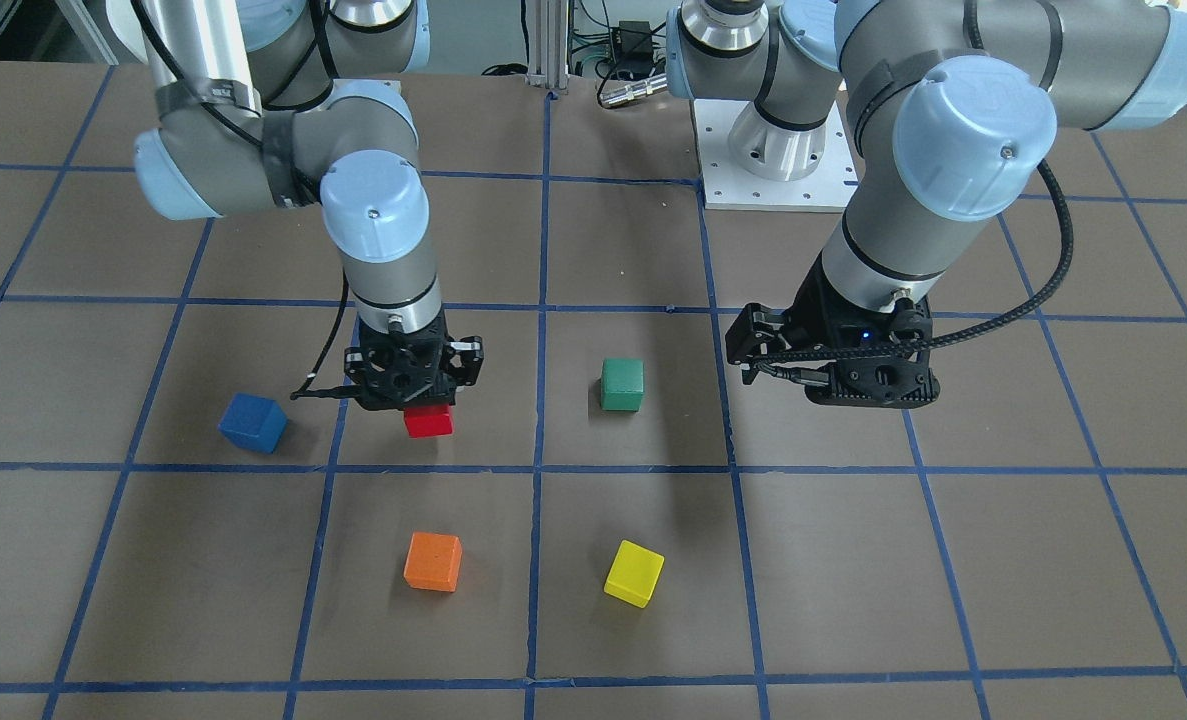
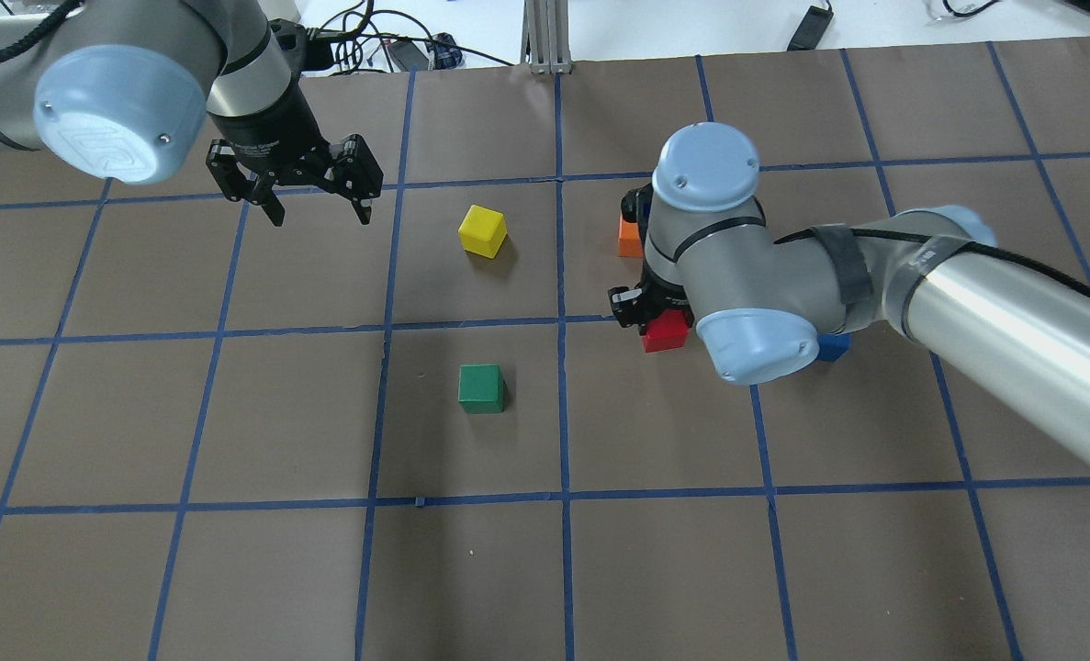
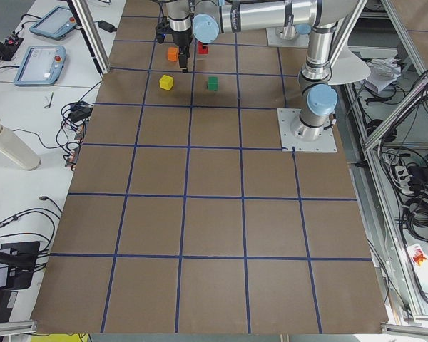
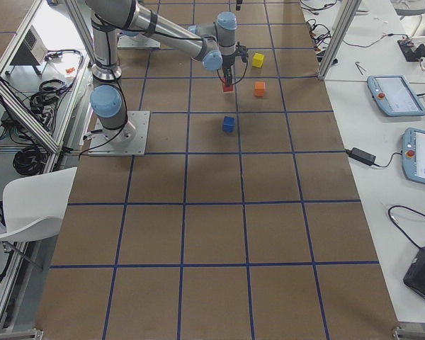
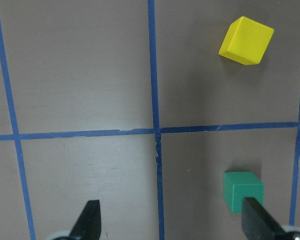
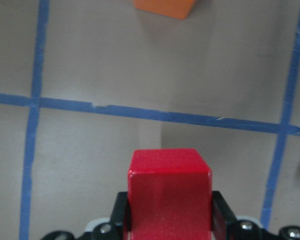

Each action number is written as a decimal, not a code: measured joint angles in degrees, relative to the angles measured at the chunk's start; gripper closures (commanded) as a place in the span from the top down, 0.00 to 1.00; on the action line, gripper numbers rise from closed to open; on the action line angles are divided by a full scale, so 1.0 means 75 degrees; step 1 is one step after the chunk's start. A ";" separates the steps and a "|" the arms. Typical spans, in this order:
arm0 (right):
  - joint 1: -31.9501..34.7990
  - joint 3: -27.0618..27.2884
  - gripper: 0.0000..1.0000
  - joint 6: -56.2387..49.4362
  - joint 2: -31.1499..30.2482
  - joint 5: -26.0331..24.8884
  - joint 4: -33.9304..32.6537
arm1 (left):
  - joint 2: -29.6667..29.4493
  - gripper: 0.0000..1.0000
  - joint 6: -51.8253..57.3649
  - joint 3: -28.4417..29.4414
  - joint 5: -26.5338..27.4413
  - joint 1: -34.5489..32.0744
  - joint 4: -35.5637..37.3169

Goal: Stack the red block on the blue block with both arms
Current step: 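Carry the red cube with the right gripper over the blue cube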

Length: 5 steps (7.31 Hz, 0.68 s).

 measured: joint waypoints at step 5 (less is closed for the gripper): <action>-0.2557 0.0530 0.01 -0.0410 -0.0923 -0.0111 0.0944 | -0.0014 1.00 -0.0002 -0.0053 -0.0002 0.0002 0.0002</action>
